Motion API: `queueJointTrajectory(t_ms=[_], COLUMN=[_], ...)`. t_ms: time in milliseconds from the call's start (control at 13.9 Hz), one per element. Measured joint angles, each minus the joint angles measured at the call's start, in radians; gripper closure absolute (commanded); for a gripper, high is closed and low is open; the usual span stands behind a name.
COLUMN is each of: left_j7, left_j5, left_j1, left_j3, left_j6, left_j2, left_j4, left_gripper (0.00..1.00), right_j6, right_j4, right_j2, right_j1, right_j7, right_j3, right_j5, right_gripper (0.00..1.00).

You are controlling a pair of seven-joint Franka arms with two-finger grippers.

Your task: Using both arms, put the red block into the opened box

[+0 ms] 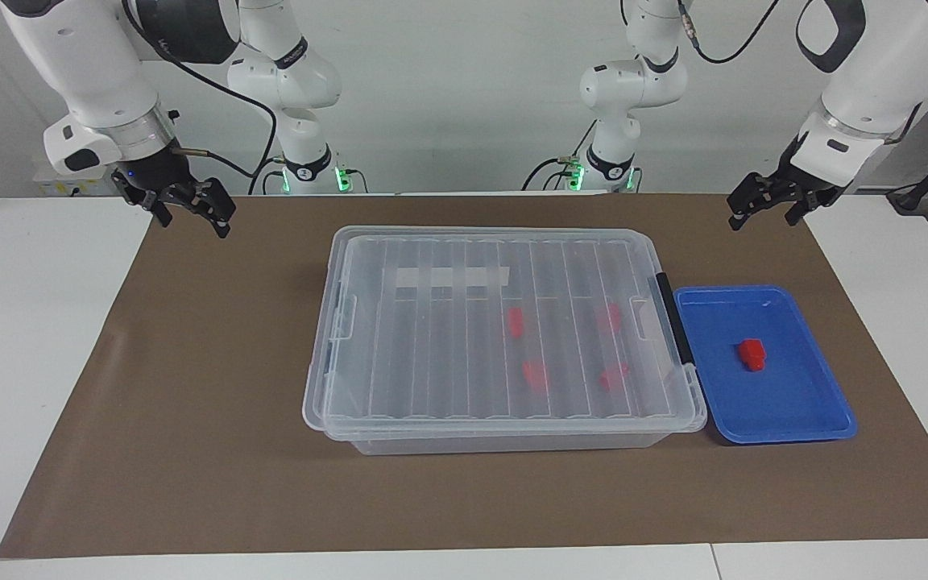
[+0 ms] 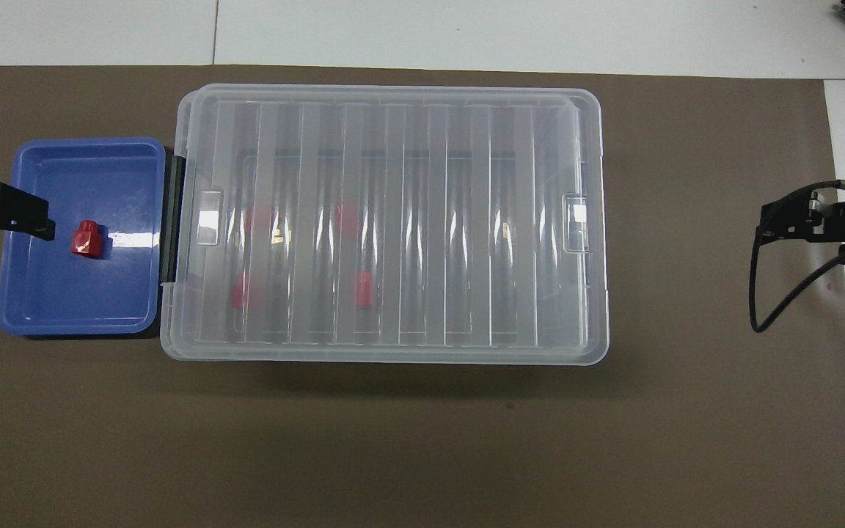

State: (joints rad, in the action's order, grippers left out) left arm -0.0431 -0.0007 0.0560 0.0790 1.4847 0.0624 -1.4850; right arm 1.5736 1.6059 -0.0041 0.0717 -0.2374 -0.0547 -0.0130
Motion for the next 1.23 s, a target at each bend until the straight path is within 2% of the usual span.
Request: queueJointTrajectory(t_ms=[432, 649, 865, 1225], left_j7=[0.0, 0.0, 0.0, 0.0], left_j5=[0.0, 0.0, 0.0, 0.0], left_j1=[0.0, 0.0, 0.0, 0.0], left_j3=[0.0, 0.0, 0.0, 0.0], left_j6=[0.0, 0.0, 0.0, 0.0], left_j2=[0.0, 0.0, 0.0, 0.0], left_j4=[0.0, 0.0, 0.0, 0.0], left_gripper=[0.0, 0.0, 0.0, 0.0], right_j6=[0.022, 0.153, 0.281, 0.444], right_j4=[0.009, 0.07, 0.121, 0.144], right_j2=[-0.001, -0.006, 0.007, 0.099], right_j1=[0.0, -0.007, -0.059, -0.161], right_j7=[0.0, 0.0, -0.003, -0.03], right_j3=[0.0, -0.001, -0.003, -0.005], right_j5=[0.0, 0.001, 0.002, 0.002], right_gripper=[0.0, 0.0, 0.0, 0.0])
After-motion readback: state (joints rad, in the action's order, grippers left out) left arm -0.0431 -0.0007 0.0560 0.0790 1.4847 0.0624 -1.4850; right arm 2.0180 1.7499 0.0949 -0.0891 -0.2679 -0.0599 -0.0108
